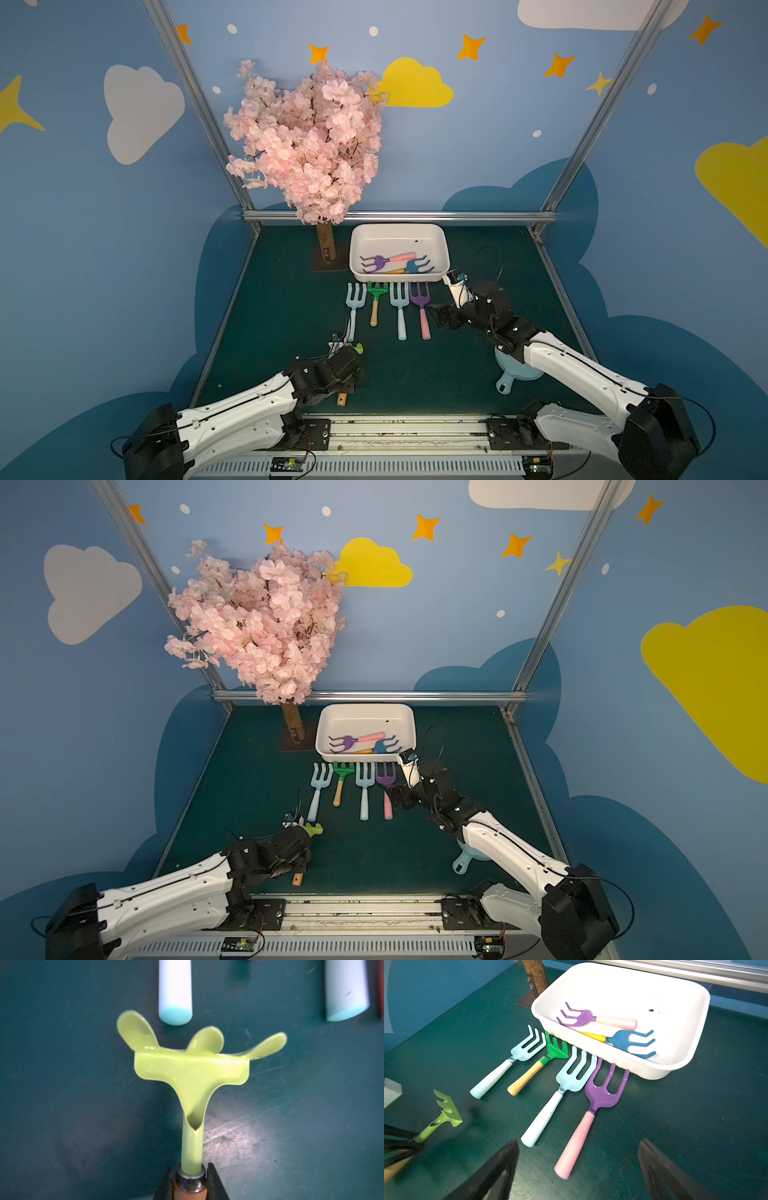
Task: Take the hand rake out of the storage box
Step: Place the rake at the center of the board.
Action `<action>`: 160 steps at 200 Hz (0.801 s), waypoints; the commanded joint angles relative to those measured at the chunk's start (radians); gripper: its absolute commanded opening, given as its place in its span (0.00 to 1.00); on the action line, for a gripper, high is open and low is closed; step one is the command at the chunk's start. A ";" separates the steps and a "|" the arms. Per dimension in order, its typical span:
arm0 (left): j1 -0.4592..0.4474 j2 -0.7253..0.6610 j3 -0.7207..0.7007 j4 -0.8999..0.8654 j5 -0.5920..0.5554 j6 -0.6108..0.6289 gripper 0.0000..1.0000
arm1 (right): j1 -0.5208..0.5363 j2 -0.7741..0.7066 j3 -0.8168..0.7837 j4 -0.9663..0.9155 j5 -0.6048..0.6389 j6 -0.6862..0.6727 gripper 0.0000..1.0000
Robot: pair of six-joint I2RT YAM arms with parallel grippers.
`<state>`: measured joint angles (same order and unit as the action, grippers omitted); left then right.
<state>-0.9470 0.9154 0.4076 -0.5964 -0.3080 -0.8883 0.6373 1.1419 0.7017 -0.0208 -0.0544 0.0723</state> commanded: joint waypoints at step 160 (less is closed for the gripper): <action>0.040 -0.110 0.062 -0.071 -0.043 0.035 0.85 | -0.005 -0.019 0.045 -0.036 -0.018 0.079 0.94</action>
<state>-0.9325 0.8463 0.4313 -0.6106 -0.3202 -0.9173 0.6365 1.1000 0.6884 -0.0254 -0.0757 0.1276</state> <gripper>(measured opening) 0.826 0.939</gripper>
